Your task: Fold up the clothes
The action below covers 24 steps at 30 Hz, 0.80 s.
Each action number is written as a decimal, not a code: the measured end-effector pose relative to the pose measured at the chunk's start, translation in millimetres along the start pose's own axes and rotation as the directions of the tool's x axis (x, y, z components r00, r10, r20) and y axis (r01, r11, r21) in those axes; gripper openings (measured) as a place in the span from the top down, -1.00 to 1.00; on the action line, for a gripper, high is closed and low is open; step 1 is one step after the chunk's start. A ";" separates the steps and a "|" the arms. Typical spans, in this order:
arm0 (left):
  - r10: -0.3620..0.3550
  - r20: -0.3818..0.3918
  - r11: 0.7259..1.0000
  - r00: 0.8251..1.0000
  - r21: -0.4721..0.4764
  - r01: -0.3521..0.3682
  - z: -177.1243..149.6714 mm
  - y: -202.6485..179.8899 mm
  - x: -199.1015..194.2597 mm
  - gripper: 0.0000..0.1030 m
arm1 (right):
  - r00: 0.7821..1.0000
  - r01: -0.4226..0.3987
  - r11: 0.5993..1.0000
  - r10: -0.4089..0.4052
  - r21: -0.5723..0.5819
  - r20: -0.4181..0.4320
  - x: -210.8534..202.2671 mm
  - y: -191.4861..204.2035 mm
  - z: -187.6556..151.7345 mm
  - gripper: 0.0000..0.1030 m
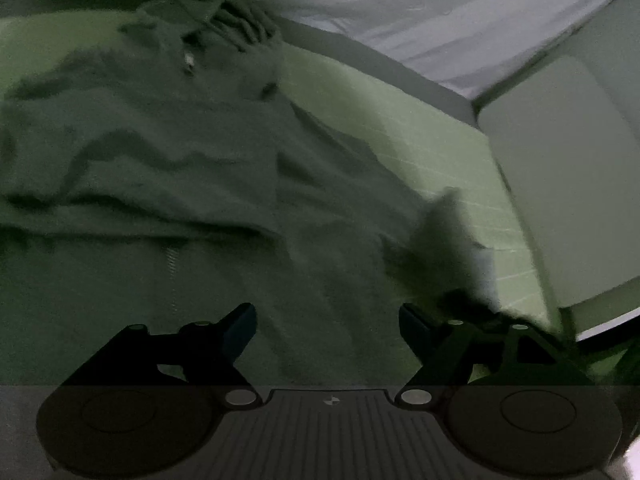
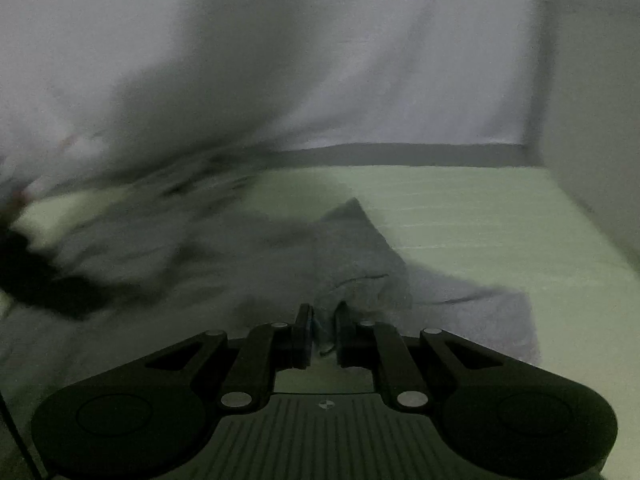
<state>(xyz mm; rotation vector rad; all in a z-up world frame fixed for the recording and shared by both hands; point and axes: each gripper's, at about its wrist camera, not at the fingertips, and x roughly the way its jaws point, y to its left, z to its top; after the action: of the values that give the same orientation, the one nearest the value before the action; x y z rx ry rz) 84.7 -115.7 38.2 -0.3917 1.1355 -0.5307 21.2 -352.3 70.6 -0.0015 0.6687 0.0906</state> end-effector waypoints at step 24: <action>-0.077 0.265 0.996 0.961 -0.016 0.085 68.8 -43.3 -3.1 0.83 | 0.993 -0.115 0.993 0.115 0.038 -0.004 -46.0 37.8 5.9 0.38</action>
<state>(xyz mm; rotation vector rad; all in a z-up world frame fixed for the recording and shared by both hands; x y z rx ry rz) 138.7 -147.1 90.2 -0.5188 0.8720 -0.5177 -14.2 -318.4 104.8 0.0727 0.6765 0.1892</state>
